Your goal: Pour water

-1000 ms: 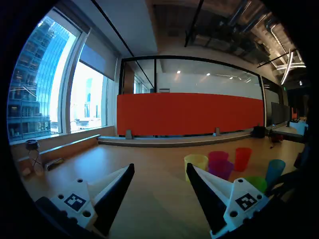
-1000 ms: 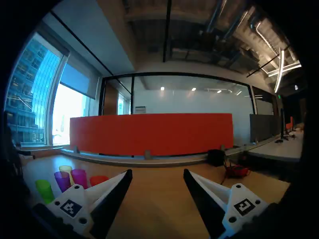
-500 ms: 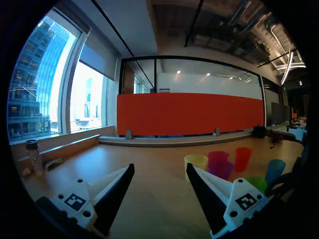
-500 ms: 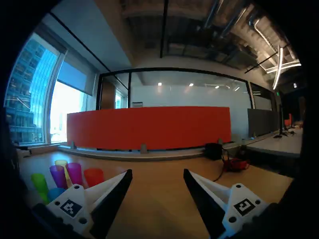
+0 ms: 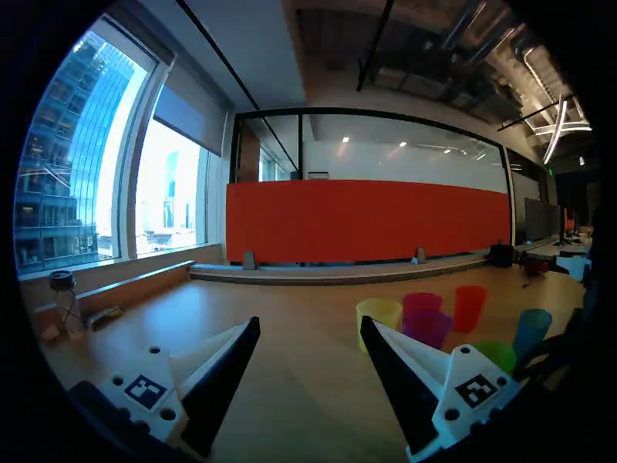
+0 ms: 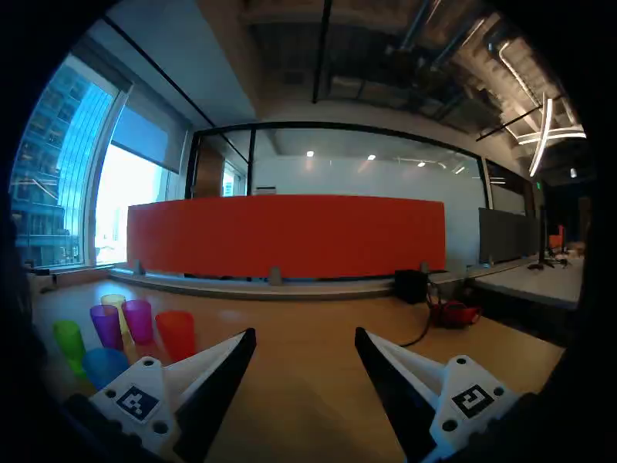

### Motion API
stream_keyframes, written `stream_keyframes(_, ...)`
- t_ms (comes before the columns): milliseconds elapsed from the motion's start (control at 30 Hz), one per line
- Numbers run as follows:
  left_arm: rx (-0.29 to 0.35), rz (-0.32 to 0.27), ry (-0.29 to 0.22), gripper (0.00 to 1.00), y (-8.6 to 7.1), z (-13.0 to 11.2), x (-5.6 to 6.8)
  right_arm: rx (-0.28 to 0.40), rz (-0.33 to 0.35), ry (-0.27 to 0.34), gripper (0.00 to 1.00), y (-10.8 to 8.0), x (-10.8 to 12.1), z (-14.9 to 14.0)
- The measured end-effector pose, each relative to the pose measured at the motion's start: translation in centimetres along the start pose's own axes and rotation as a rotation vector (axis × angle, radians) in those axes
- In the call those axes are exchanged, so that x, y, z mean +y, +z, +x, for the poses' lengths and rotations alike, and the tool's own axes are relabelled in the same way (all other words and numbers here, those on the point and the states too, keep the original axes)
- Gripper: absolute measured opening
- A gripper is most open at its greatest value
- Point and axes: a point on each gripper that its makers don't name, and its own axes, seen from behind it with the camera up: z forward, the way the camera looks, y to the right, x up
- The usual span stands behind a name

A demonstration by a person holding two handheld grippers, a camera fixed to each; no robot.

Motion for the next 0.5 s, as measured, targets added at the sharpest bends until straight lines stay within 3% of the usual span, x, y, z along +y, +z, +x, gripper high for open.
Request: stream_keyframes(500,0.0,0.0,0.0,0.97,0.0,-0.04,-0.08,-0.008,0.003,0.001,0.99,-0.25,-0.27,0.11)
